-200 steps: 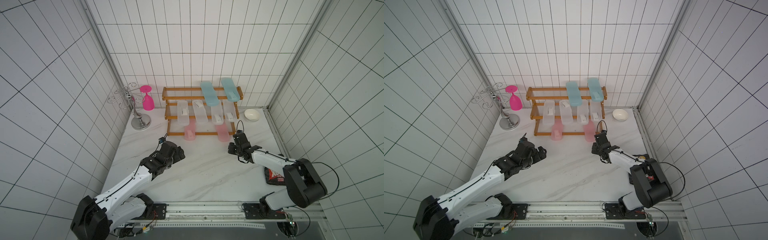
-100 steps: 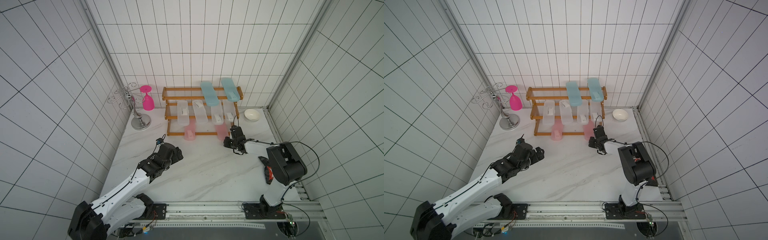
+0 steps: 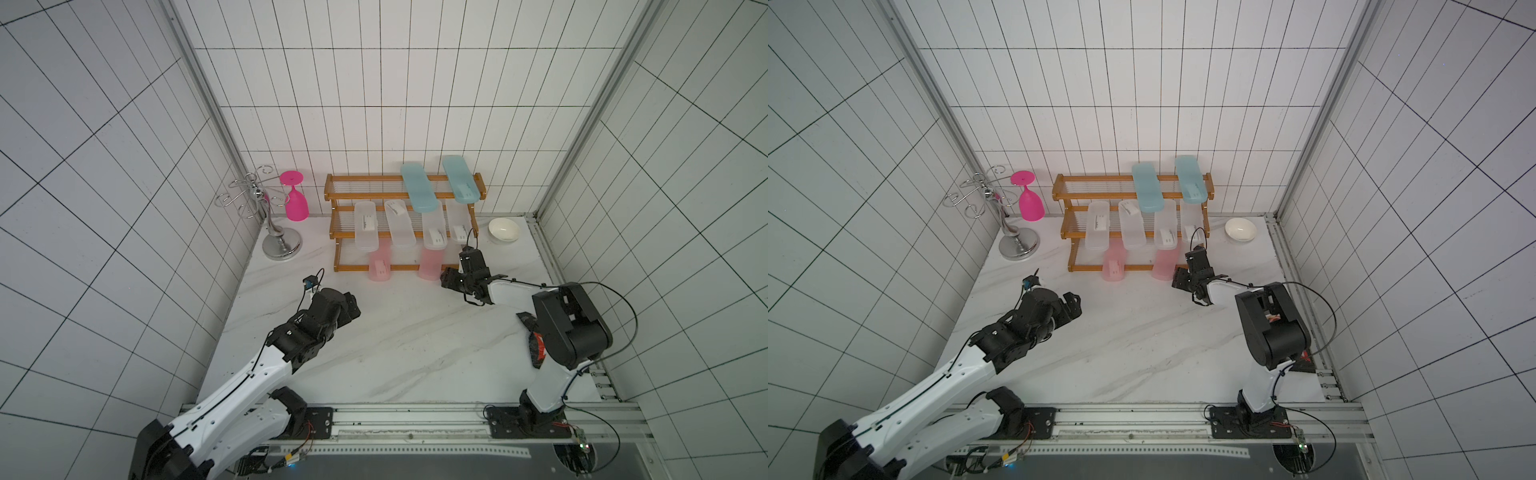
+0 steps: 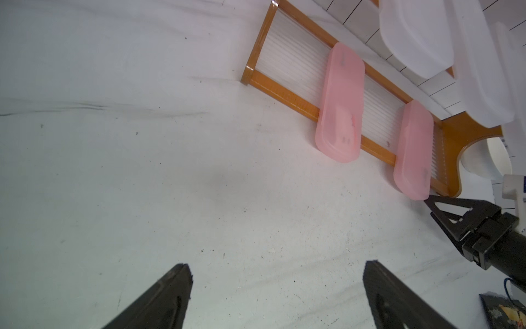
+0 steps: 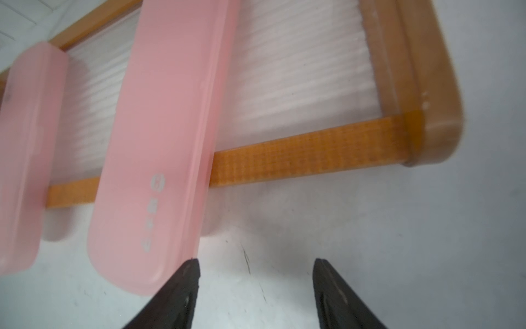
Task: Place the pencil cases on the shelf according to color
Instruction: Adjust the pencil case on the shelf, then reset both arms
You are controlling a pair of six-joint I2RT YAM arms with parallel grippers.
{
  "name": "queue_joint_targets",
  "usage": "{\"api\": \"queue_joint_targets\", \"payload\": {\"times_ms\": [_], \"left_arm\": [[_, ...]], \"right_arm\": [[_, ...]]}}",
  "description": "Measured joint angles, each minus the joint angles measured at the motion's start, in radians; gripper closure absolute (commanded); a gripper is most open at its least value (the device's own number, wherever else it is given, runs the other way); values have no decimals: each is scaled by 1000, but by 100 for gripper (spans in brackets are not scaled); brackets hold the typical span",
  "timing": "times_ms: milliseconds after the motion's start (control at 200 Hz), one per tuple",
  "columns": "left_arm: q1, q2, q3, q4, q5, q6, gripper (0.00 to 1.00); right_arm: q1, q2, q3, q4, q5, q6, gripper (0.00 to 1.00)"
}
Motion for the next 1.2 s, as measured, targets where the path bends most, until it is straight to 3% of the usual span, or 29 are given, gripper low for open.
{"api": "queue_joint_targets", "payload": {"times_ms": [175, 270, 365, 455, 610, 750, 850, 930, 1000, 1199], "left_arm": [[10, -53, 35, 19, -77, 92, 2], [47, -63, 56, 35, -87, 109, 1], [108, -74, 43, 80, -66, 136, 1], [154, -71, 27, 126, -28, 198, 2], [162, -59, 17, 208, -34, 343, 2], [173, -61, -95, 432, -143, 489, 1], [262, -15, -164, 549, -174, 533, 2], [356, 56, -185, 622, -183, 554, 2], [396, 124, -210, 711, -203, 575, 2], [408, 357, -360, 1073, -207, 674, 2]], "right_arm": [[0, -218, -116, -54, 47, -6, 16], [1, -297, -165, -32, -11, -5, 16], [23, -305, -183, -21, -44, -7, 0], [51, -342, -224, -25, -26, -11, 1], [60, -544, -279, -91, 169, -38, 1], [-19, -678, -279, -91, 349, -197, 1], [-182, -671, -279, -64, 339, -291, 1], [-380, -617, -283, -34, 257, -284, 0], [-488, -552, -307, 39, 241, -275, 1], [-510, -341, -409, 284, 207, -319, 2]]}}
